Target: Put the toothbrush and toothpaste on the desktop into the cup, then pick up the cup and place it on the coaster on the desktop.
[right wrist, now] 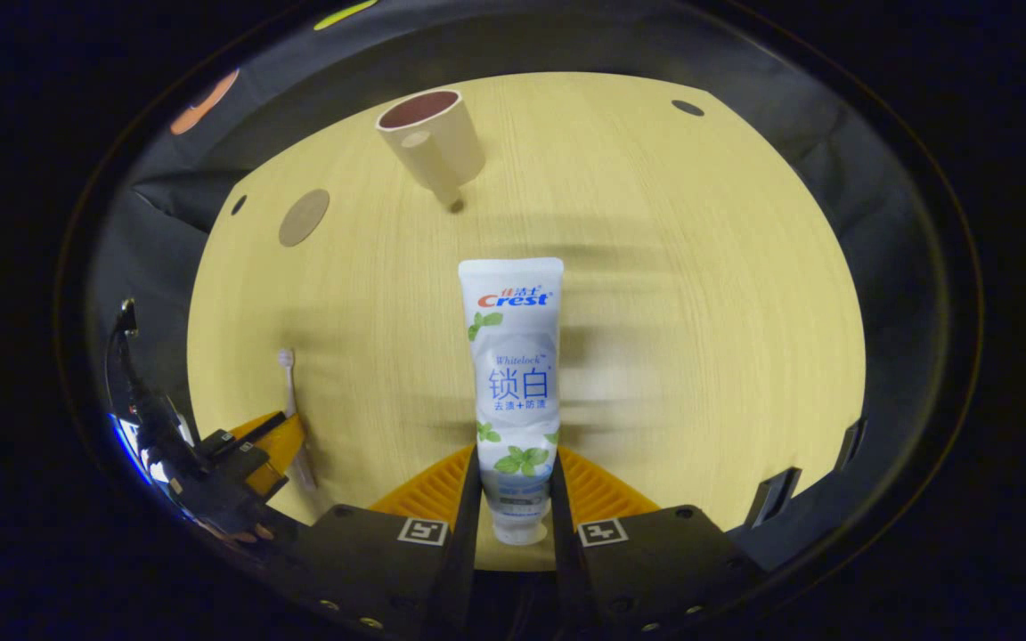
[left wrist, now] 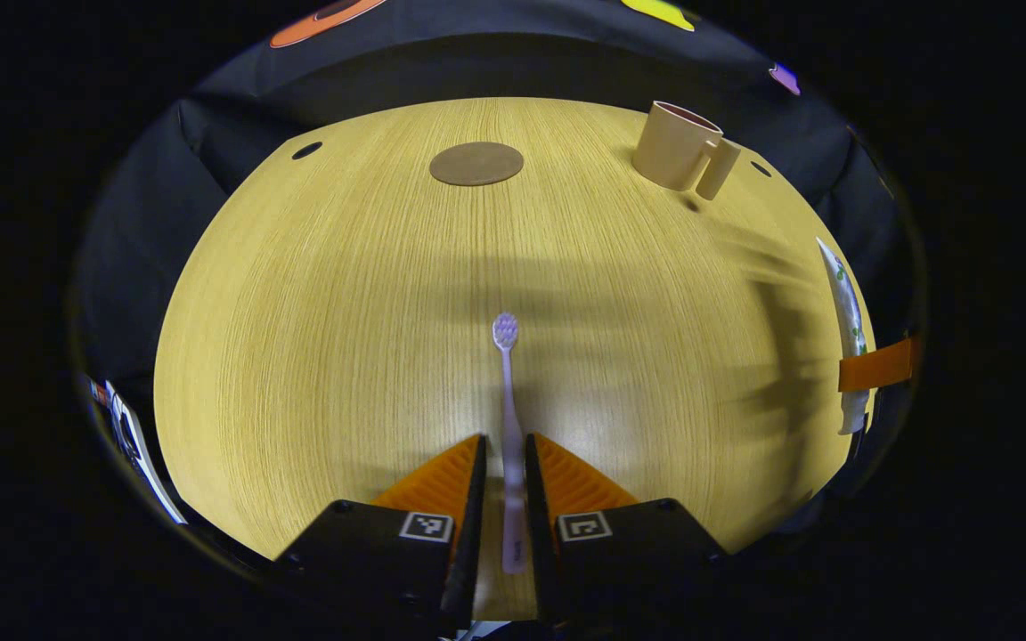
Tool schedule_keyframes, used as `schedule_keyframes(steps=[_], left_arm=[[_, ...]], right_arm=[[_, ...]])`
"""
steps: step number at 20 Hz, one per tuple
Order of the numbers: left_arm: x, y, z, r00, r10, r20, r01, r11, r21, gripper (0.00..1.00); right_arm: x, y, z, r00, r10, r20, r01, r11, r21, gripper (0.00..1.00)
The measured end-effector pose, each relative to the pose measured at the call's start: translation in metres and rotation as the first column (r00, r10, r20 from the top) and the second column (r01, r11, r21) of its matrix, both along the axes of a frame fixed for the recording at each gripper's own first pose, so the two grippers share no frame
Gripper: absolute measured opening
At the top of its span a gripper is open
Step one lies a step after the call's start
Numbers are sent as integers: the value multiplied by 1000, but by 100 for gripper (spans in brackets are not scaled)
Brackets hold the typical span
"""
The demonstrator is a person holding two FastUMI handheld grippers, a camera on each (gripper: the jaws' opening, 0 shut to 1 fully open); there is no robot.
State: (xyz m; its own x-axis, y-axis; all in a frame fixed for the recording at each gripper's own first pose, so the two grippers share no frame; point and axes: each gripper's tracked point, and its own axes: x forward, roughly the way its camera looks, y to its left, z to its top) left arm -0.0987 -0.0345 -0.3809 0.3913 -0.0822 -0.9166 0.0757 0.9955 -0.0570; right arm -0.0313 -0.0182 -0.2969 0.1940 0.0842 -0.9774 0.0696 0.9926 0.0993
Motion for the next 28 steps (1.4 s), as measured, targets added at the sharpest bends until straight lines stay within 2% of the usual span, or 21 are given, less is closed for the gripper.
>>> schedule_keyframes(steps=[2,3,11,15,16,17,19,20,24,28], left_arm=[[-6,-9,5,1000,12,1,-12,1000,-2,18],[-9,-15,8,1000,17,2,-17,1000,-4,16],[-32,-77,58,998,3,67,0,999,-35,7],[-43,-113,101,993,-1,119,6,999,-42,4],[-46,-108,102,991,5,136,1,999,-47,4],[11,-51,106,988,12,153,-4,999,-52,4],[-28,-98,136,983,19,182,-10,999,-53,4],[-25,-101,119,981,18,195,-7,999,-54,4],[-14,-98,154,969,11,248,0,999,-47,4],[-4,-92,174,953,32,301,-17,998,-52,4]], right_arm=[[0,0,3,1000,1,6,-1,1000,-1,38],[1,0,4,1000,1,9,-1,1000,-2,38],[11,3,24,998,8,64,-9,1000,4,37],[44,9,48,982,23,186,-24,1000,-1,38],[53,12,56,975,23,220,-25,1000,4,38],[64,15,64,967,23,253,-27,1000,12,37],[86,21,78,948,33,316,-40,999,16,37],[97,24,86,935,33,352,-42,999,18,38],[146,42,106,879,64,473,-78,997,11,37],[196,59,133,784,90,614,-105,994,-12,37]])
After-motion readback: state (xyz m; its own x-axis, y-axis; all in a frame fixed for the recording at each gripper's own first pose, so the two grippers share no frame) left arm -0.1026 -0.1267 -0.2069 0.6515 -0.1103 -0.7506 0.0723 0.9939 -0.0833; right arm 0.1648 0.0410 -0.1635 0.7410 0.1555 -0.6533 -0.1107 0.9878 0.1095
